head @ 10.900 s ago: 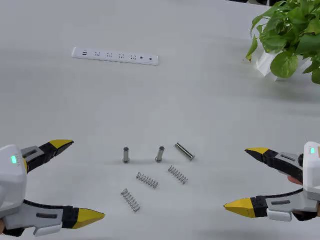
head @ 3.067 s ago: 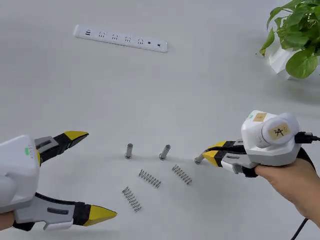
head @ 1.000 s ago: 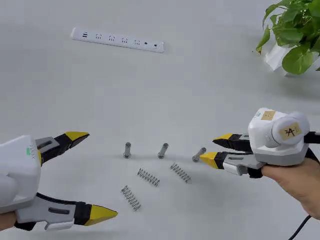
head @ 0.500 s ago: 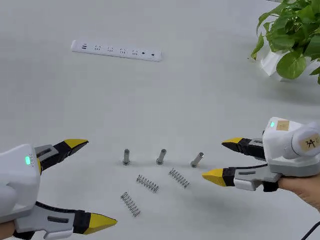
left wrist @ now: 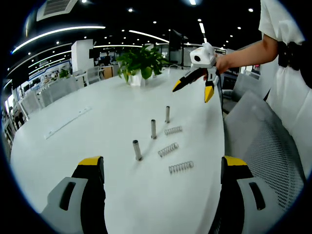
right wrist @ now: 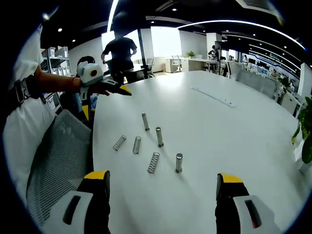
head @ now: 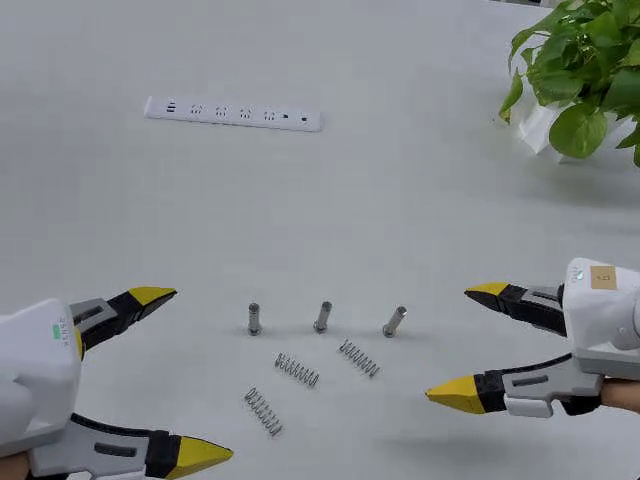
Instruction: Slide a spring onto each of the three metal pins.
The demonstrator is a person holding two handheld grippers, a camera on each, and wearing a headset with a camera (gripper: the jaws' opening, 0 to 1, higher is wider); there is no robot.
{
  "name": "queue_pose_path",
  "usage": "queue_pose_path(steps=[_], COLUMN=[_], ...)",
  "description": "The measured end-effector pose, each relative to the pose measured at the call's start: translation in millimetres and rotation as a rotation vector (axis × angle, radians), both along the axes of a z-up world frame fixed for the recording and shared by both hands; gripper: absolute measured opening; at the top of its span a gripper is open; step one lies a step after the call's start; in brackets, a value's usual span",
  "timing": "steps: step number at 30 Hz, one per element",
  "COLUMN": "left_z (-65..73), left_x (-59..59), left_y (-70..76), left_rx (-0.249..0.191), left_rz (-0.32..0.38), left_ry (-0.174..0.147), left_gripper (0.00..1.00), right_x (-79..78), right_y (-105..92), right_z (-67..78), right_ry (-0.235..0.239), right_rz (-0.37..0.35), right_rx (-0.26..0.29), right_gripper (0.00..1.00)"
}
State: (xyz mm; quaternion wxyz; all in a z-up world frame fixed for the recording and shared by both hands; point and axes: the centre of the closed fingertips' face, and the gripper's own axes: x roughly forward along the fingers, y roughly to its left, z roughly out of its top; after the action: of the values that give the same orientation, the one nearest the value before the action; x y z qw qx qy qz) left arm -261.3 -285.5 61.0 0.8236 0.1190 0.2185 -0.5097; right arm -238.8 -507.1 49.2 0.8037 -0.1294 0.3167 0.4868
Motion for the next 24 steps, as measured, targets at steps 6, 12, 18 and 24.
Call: queue_pose_path(steps=[6,12,18,24], left_z=[-4.2,-17.1,-28.1,-39.0], left_x=[-1.6,-5.7,-12.7,-21.9], left_y=[-0.5,-0.8,-5.1,-15.7], left_rx=[0.033,0.118,0.157,0.19], left_rz=[-0.022,-0.079,-0.134,-0.214], left_ry=[0.01,0.013,0.029,0.063], left_gripper=[0.98,0.92,0.82,0.64], right_x=[-8.0,-12.3,-15.9,-20.0], right_y=[-12.2,-18.6,-17.6,-18.0], right_z=[-0.7,-0.2,2.0,2.6], right_ry=[-0.002,-0.005,-0.013,-0.011], right_rz=[0.005,-0.014,-0.034,-0.041], right_rx=[0.021,0.024,0.032,0.035], right_gripper=[0.95,0.95,0.93,0.92])
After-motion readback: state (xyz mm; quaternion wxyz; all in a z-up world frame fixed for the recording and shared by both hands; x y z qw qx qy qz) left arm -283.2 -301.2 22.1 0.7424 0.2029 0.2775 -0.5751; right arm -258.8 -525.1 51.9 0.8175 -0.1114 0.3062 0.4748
